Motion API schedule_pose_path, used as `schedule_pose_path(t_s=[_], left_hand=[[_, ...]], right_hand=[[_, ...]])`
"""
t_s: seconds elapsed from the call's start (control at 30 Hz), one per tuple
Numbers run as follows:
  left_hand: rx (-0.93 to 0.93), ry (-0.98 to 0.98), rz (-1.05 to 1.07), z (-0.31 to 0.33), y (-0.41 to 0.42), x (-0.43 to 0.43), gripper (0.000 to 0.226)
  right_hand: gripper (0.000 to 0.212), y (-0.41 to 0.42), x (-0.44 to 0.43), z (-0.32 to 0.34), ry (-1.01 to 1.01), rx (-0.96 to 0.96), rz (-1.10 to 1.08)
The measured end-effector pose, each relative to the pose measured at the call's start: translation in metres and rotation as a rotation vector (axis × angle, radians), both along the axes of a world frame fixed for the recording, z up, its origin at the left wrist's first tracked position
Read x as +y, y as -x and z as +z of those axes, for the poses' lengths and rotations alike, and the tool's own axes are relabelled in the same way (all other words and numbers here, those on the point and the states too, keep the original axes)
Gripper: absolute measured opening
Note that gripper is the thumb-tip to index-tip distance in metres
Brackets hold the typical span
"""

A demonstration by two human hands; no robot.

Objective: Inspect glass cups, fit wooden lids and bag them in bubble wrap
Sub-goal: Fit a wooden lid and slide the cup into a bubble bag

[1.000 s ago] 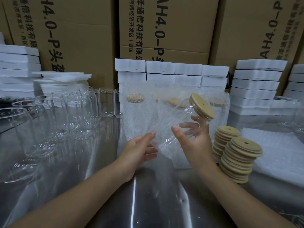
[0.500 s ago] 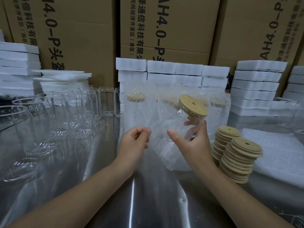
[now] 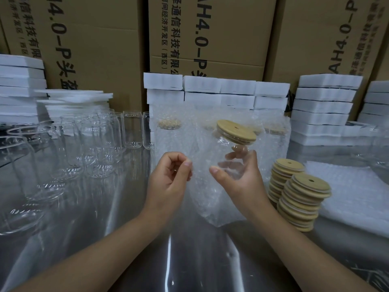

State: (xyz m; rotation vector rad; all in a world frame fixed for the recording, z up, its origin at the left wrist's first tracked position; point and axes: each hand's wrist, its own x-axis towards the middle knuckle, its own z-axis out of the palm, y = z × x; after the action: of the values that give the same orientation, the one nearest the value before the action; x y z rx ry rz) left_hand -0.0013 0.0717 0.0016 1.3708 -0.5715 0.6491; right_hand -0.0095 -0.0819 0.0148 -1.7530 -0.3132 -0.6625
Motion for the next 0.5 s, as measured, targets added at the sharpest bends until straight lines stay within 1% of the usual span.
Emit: schedule_pose_path(t_s=[0.03, 0.07, 0.1, 0.13, 0.2, 0.27, 0.3, 0.33, 0.4, 0.47, 0.5], left_hand=[[-0.016, -0.044, -0.007, -0.001, 0.000, 0.000, 0.003], [-0.019, -0.080, -0.017, -0.001, 0.000, 0.001, 0.003], [-0.019, -0.108, -0.027, -0.002, 0.000, 0.002, 0.012], [-0.014, -0.137, -0.035, -0.003, -0.001, 0.003, 0.026], [0.028, -0.240, -0.039, -0.007, -0.004, 0.007, 0.063], [0.139, -0.373, -0.063, -0.012, -0.003, 0.006, 0.101], [0.197, -0.417, -0.087, -0.015, -0.003, 0.004, 0.111], [0.235, -0.441, -0.112, -0.018, -0.003, 0.001, 0.115], [0.246, -0.452, -0.119, -0.023, -0.005, -0.003, 0.108], [0.246, -0.440, -0.083, -0.026, -0.008, -0.004, 0.101], [0.253, -0.426, -0.070, -0.026, -0.008, -0.004, 0.104]], right_hand=[[0.067, 0.001, 0.001, -0.001, 0.011, -0.004, 0.009], [0.067, 0.001, 0.002, -0.001, 0.023, -0.011, 0.003], [0.065, 0.001, 0.003, -0.002, 0.025, -0.020, -0.007], [0.064, 0.001, 0.003, -0.002, 0.017, -0.028, -0.015], [0.063, 0.001, 0.001, -0.002, -0.018, -0.047, -0.021], [0.061, 0.000, 0.001, -0.002, -0.061, -0.063, -0.007], [0.061, 0.000, 0.002, -0.002, -0.075, -0.065, 0.008], [0.062, -0.001, 0.004, -0.002, -0.084, -0.061, 0.026], [0.065, -0.002, 0.006, -0.004, -0.080, -0.043, 0.056], [0.077, -0.003, 0.007, -0.006, -0.033, -0.014, 0.072], [0.082, -0.003, 0.007, -0.006, -0.004, 0.006, 0.079]])
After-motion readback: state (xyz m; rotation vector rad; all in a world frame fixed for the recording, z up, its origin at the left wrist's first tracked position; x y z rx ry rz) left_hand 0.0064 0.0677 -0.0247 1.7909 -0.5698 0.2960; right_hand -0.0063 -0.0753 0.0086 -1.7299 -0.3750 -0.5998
